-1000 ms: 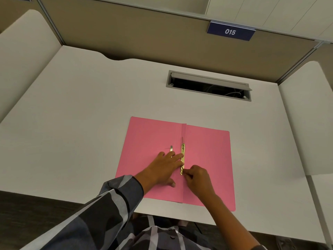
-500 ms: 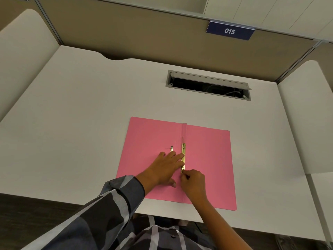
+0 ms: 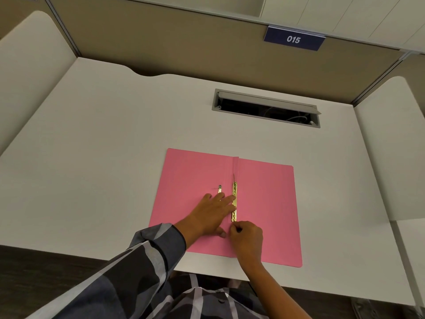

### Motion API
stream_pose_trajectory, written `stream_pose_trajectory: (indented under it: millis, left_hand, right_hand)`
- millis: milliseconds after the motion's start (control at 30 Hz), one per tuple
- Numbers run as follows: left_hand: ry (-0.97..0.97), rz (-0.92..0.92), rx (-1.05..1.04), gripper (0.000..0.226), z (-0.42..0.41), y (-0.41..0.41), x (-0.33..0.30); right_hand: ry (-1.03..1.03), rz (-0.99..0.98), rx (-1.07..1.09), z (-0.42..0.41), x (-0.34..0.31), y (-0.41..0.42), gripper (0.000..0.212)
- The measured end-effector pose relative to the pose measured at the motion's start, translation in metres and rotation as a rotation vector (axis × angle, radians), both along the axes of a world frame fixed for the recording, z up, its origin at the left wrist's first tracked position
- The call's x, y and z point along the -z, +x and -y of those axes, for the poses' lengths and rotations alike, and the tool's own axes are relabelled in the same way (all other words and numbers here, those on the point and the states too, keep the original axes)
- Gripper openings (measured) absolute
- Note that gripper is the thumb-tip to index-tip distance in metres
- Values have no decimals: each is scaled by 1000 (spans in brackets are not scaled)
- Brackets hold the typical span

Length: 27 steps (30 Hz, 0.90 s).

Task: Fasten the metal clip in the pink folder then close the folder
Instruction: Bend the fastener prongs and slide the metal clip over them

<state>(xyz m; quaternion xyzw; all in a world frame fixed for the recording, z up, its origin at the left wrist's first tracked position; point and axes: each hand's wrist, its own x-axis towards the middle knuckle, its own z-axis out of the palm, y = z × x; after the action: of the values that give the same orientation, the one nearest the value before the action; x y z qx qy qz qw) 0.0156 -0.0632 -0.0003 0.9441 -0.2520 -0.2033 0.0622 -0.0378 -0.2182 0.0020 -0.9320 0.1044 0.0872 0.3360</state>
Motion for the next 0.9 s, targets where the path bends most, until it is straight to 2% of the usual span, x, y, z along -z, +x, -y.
stream_pose_trajectory:
  millis: [333,600,900]
  left_hand:
    - [3,3,-8,97,1,-2,0]
    - [-4,-25,-25,96,4,-4,-5]
    - [-112,-41,-110,104,6,-12,-3]
  right_hand:
    - [-24,-15,1,14,1,2,15]
    - [13,-119,-5,22,3,-4,12]
    - [110,-160,-38,29,8,1,28]
